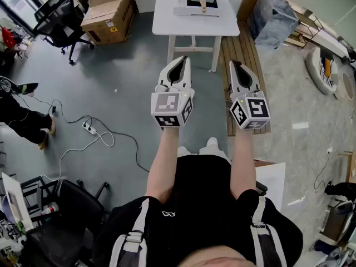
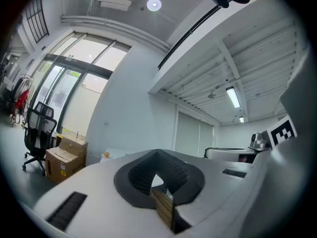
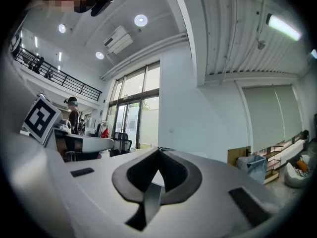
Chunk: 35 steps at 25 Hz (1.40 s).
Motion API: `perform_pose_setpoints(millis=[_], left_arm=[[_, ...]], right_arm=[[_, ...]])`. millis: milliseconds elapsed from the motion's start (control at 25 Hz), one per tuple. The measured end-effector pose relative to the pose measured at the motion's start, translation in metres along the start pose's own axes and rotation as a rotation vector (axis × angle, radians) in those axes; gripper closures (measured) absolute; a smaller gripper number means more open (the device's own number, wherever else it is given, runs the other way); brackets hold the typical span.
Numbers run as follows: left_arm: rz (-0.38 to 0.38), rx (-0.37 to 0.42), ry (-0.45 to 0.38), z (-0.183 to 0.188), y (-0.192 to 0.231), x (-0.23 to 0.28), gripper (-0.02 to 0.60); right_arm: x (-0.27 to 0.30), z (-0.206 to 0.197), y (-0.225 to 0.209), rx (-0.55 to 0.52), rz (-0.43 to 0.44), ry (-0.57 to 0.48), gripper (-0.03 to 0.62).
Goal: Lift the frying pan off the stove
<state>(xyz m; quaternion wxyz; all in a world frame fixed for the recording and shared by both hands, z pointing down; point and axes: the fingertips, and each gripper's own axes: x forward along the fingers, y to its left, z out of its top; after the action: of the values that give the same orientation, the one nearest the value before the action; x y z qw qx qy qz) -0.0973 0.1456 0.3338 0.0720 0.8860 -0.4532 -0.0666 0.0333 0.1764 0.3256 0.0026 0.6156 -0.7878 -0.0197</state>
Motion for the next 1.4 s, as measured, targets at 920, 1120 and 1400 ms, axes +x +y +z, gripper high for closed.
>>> perform_pose_setpoints(millis=[920, 1120, 1400], left_arm=[[0.000, -0.101, -0.001, -0.011, 0.018, 0.016, 0.581], [0.036, -0.126, 0.001, -0.010, 0.050, 0.034, 0.581], [0.024, -0.133, 0.006, -0.012, 0.073, 0.084, 0.581]], right_arm=[[0.012, -0.007, -0.020, 0.086, -0.040, 0.012, 0.590], [0.054, -0.009, -0.004, 0.087, 0.033, 0.018, 0.591], [0.112, -0.010, -0.029, 0.107, 0.061, 0.010, 0.591]])
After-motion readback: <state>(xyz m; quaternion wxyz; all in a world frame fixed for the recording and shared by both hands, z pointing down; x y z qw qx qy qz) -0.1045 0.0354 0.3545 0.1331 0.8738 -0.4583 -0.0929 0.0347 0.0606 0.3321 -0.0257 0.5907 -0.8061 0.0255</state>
